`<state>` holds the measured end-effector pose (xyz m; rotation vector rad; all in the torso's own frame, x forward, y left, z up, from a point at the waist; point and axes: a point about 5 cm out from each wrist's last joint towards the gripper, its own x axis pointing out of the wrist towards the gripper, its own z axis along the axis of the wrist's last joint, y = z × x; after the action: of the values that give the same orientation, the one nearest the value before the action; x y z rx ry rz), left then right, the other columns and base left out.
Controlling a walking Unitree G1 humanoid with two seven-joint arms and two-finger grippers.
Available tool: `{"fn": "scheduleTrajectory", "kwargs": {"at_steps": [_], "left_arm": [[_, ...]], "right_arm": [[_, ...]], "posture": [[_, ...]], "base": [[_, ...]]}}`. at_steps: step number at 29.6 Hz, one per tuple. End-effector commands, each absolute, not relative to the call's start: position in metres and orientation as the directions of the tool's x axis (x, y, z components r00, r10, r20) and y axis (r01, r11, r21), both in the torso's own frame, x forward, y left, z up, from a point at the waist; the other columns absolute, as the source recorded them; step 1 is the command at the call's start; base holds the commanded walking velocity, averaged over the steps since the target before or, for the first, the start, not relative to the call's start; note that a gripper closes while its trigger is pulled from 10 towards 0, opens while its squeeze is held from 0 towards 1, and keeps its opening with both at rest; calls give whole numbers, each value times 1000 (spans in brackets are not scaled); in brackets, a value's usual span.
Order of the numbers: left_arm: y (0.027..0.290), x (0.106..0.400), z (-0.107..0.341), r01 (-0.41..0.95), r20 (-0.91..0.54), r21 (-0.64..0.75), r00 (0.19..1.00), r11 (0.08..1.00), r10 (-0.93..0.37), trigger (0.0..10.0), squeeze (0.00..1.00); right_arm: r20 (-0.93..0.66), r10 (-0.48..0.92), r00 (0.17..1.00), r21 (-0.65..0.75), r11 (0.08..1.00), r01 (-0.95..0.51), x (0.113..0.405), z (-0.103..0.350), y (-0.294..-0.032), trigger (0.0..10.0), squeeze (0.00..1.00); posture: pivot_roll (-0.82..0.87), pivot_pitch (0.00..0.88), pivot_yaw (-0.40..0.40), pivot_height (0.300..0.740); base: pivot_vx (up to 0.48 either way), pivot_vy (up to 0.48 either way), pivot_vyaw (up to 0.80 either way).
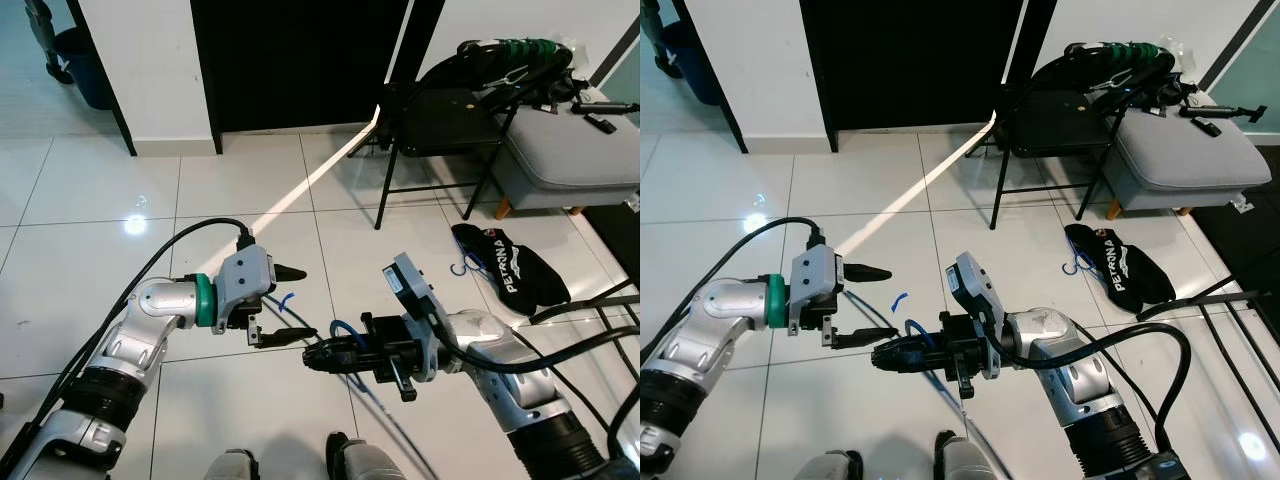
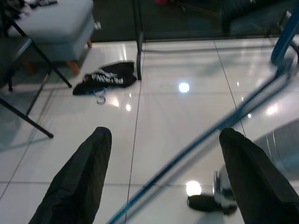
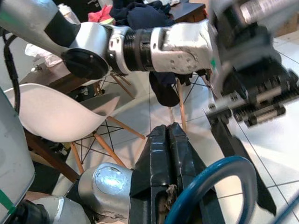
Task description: Hang hanger
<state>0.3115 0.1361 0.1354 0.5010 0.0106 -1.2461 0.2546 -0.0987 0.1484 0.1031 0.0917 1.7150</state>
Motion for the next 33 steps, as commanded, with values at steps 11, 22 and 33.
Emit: {"fn": "scheduleTrajectory", "kwargs": {"at_steps": [11, 22, 33], "left_arm": [[118, 314, 108, 936, -371, 325, 260, 138, -891, 10000, 0], [114, 319, 109, 934, -365, 329, 261, 138, -894, 2980, 0], [117, 318, 108, 948, -377, 300, 217, 103, -900, 0, 0]], "right_arm": [[31, 977, -213, 110, -215, -970, 246, 161, -93, 10000, 0], [30, 975, -222, 105, -224, -969, 244, 163, -91, 10000, 0], [24, 974, -224, 111, -225, -968, 242, 162, -90, 10000, 0]], "posture": [[-13, 112, -46, 740], [-14, 115, -45, 740], [-9, 113, -43, 740]], "base": [[0, 0, 0], [0, 0, 0], [0, 0, 0]]}}
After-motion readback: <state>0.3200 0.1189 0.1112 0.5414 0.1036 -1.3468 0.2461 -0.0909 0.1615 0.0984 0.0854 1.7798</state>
